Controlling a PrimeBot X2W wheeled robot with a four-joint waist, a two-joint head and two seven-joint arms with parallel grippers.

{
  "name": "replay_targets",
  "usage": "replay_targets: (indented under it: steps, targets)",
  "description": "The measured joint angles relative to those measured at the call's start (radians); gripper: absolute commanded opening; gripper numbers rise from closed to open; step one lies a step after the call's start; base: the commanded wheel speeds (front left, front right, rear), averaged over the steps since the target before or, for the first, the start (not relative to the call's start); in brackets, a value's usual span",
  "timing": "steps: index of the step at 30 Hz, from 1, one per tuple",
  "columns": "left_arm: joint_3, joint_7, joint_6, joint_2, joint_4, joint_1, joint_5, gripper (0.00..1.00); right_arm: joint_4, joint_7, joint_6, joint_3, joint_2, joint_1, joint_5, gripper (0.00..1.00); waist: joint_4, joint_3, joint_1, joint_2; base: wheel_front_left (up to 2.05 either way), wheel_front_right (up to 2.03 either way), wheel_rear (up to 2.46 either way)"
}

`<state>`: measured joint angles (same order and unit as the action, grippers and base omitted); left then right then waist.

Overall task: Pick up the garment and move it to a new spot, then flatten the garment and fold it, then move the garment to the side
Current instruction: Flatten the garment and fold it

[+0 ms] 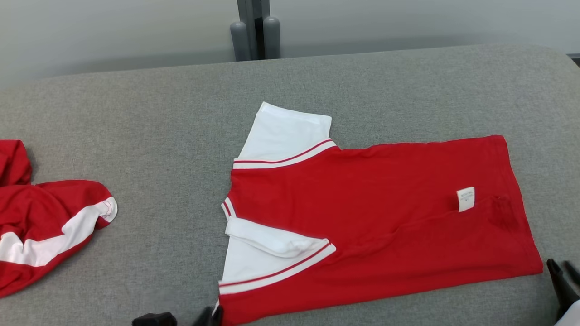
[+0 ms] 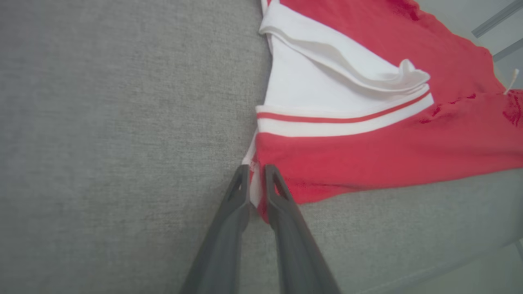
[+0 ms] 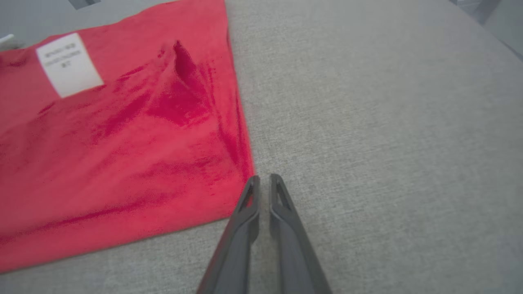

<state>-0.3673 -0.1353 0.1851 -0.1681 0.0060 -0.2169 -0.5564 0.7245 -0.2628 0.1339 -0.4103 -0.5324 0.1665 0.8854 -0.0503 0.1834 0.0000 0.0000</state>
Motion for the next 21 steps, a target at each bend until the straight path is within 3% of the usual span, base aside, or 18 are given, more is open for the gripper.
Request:
replay_targets:
  steps: [6, 10, 21]
  targets:
    - [0.052, 0.107, 0.010, 0.005, -0.017, 0.002, 0.001, 1.00, -0.059, 0.000, -0.003, 0.137, 0.001, 0.007, -0.097, 1.00, -0.005, -0.024, 0.0000, 0.0000, 0.00, 0.00, 0.00]
    - [0.091, 0.209, 0.006, 0.006, -0.014, 0.012, 0.003, 1.00, -0.176, -0.001, -0.003, 0.230, 0.058, 0.000, -0.208, 1.00, -0.013, -0.047, 0.0000, 0.0000, 0.00, 0.00, 0.00]
    - [0.111, 0.365, -0.053, 0.033, 0.019, 0.127, 0.023, 1.00, -0.360, -0.001, -0.003, 0.243, 0.205, -0.035, -0.378, 1.00, -0.053, -0.102, 0.0000, 0.0000, 0.00, 0.00, 0.00]
